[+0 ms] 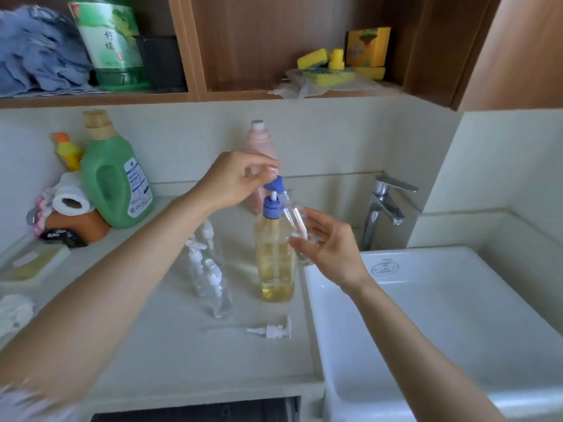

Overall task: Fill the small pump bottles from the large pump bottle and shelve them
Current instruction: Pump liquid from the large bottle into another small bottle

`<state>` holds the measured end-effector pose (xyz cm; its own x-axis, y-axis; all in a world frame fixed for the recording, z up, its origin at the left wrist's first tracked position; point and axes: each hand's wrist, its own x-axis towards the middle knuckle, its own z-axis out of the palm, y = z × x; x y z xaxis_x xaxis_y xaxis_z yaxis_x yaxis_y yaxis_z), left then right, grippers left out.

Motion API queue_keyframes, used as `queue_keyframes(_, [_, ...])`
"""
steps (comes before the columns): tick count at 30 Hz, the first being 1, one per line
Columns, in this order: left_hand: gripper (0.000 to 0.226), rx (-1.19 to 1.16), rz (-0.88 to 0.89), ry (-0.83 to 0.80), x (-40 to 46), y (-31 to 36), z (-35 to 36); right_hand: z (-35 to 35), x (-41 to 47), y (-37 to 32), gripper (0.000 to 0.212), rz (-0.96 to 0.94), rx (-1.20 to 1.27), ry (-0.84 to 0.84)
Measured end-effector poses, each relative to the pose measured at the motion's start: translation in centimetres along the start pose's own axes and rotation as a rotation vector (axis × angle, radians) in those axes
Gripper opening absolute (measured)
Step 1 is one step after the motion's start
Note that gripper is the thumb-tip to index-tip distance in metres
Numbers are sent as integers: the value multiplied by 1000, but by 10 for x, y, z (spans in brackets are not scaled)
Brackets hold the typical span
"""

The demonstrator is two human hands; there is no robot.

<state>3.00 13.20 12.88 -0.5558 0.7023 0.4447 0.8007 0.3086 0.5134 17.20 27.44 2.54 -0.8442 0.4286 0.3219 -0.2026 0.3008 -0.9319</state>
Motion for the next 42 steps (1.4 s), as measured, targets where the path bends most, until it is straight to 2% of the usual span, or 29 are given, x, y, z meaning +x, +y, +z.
queue_keyframes(1, [19,-22,-8,-55,5,1,5,0,-1,-1,51,5,9,30])
queue_keyframes(3, [13,-44,28,-50,10,4,16,0,-2,-3,47,4,-1,92])
queue_keyframes(6, [21,-10,49,-63,13,5,22,-1,-1,-5,48,-12,-39,151])
queue_keyframes(9, [36,8,-82,-182,29,8,20,-2,4,-6,47,-25,-58,152])
queue_keyframes(13, [32,-82,-199,-324,46,12,33,-1,8,-1,46,-6,-38,183])
queue_keyframes(19, [36,-105,-178,-321,42,-6,52,0,5,15,45,16,-36,174])
queue_keyframes(23, [29,-78,-159,-342,38,-19,62,-1,1,26,51,32,-47,154])
queue_keyframes(26, [17,28,-127,-295,29,-16,57,-1,1,25,51,25,-37,155])
queue_keyframes(30, [16,77,53,-172,16,-13,38,1,6,16,46,51,37,155])
queue_keyframes(31, [19,112,103,-143,10,-16,33,2,6,14,45,41,36,151])
queue_keyframes(35, [57,145,270,10,-19,-32,26,3,3,9,46,29,47,192])
queue_keyframes(42, [66,73,194,45,-34,-24,35,1,4,8,51,24,-1,227])
